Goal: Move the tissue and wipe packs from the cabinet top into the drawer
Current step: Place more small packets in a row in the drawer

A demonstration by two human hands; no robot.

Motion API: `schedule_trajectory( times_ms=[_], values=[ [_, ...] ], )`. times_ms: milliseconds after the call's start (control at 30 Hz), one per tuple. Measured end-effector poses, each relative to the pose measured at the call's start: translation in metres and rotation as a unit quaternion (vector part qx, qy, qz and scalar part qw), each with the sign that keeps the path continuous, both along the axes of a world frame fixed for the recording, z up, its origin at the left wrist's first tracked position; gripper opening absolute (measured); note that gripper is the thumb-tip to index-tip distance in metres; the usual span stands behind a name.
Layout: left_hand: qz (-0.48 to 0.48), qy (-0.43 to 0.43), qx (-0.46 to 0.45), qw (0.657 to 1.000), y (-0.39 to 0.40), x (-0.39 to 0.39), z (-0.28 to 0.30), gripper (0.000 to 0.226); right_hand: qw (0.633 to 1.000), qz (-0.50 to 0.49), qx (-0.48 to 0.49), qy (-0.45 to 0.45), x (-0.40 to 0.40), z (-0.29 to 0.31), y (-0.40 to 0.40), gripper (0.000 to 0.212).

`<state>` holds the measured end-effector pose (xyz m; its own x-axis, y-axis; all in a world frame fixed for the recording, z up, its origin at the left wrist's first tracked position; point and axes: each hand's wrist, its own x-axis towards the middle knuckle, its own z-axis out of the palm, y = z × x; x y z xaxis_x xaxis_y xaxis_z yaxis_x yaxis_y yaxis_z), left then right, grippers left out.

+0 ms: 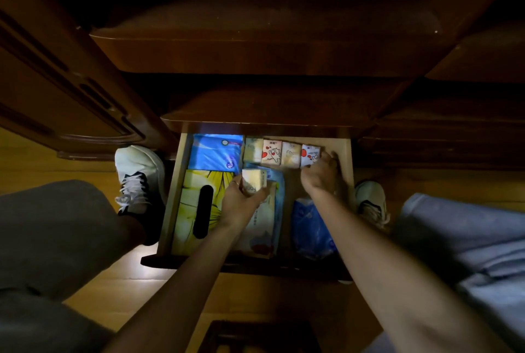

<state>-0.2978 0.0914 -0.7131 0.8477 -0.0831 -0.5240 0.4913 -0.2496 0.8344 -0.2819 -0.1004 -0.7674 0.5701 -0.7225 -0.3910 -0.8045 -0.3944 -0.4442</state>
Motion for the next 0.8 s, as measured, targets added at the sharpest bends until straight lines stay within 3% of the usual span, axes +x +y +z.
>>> schedule_trajectory(
  times_ms=[100, 167, 233, 267, 400, 500, 667, 800],
  values=[
    [0.003, -0.013, 0.002, 1.0, -0.003, -0.003, -0.005, 0.05, 0.999, 0.022, -0.02, -0.041, -0.018, 0.012, 0.008, 0.044],
    [-0.001, -0.016, 0.014, 1.0, -0.003, -0.004, -0.007, 0.053, 0.988, 0.036, 0.12, -0.089, -0.025, 0.02, 0.016, 0.033],
    [-0.015, -0.007, 0.012, 1.0, -0.003, -0.005, -0.008, 0.05, 0.941, 0.066, 0.312, -0.115, -0.03, 0.028, 0.025, 0.035],
    [-0.028, 0.0, 0.001, 1.0, -0.003, -0.006, -0.009, 0.05, 0.924, 0.101, 0.351, -0.112, -0.032, 0.031, 0.029, 0.036],
    [-0.092, -0.01, 0.011, 0.996, -0.003, -0.01, -0.015, 0.042, 0.917, 0.135, 0.352, -0.13, -0.038, 0.025, 0.025, 0.042],
    [-0.104, 0.029, -0.043, 0.993, -0.005, -0.015, -0.013, 0.048, 0.915, 0.129, 0.374, -0.084, -0.043, 0.026, 0.015, 0.047],
    [-0.071, 0.019, -0.041, 0.996, -0.004, -0.017, -0.021, 0.046, 0.946, 0.009, 0.305, -0.112, -0.035, 0.023, 0.006, 0.033],
    [-0.103, 0.005, 0.018, 0.995, -0.009, -0.018, -0.025, 0.037, 0.947, 0.11, 0.296, -0.063, -0.032, 0.008, 0.014, 0.036]
  ],
)
